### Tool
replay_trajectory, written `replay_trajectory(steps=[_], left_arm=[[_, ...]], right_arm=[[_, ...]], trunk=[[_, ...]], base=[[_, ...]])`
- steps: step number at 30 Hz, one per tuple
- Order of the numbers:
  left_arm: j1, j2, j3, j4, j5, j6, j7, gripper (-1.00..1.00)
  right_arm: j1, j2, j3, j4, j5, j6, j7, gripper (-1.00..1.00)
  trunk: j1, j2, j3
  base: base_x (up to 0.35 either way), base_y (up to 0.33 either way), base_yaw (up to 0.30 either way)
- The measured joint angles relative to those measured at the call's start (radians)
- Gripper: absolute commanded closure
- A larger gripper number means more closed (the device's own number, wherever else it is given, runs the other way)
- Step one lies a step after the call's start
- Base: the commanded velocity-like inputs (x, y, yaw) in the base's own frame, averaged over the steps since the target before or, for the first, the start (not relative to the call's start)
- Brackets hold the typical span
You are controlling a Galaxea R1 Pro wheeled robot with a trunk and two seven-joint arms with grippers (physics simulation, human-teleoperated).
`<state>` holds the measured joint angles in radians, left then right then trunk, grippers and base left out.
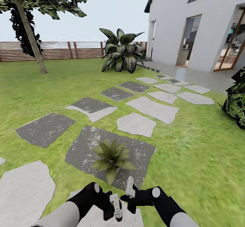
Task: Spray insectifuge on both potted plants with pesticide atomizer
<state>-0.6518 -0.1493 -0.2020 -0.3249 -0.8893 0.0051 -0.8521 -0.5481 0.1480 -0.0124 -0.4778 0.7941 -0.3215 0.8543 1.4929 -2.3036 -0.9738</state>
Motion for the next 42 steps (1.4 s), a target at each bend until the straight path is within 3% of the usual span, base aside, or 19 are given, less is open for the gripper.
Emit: replay_trajectory(steps=[25,31,33,39,40,42], left_arm=[[-0.003,-0.003,-0.002,-0.002,0.002,-0.018,-0.004,1.0],[-0.002,0.008,-0.005,0.002,-0.002,-0.014,-0.001,1.0],[-0.001,0.023,-0.007,0.005,-0.01,-0.009,0.0,1.0],[0.009,0.149,-0.006,0.014,-0.016,-0.012,0.0,1.0],[0.012,0.183,-0.007,0.016,-0.01,-0.015,0.003,1.0],[0.014,0.224,-0.003,0.017,-0.005,-0.016,0.01,1.0]], right_arm=[[0.0,-0.001,0.0,0.0,0.0,-0.002,0.0,1.0],[0.0,-0.001,0.0,0.001,0.0,-0.002,0.0,1.0],[0.0,-0.001,0.0,0.001,0.0,-0.002,0.0,1.0],[0.001,-0.004,-0.002,0.003,0.003,-0.001,-0.001,1.0],[0.001,-0.008,-0.004,0.004,0.003,-0.002,-0.002,-1.0],[0.001,-0.019,-0.006,0.005,0.003,-0.003,-0.002,-1.0]], trunk=[[0.0,0.0,0.0],[0.0,0.0,0.0],[0.0,0.0,0.0],[0.0,0.0,0.0],[0.0,0.0,0.0],[0.0,0.0,0.0]], base=[[0.0,0.0,0.0],[0.0,0.0,0.0],[0.0,0.0,0.0],[0.0,0.0,0.0],[0.0,0.0,0.0],[0.0,0.0,0.0]])
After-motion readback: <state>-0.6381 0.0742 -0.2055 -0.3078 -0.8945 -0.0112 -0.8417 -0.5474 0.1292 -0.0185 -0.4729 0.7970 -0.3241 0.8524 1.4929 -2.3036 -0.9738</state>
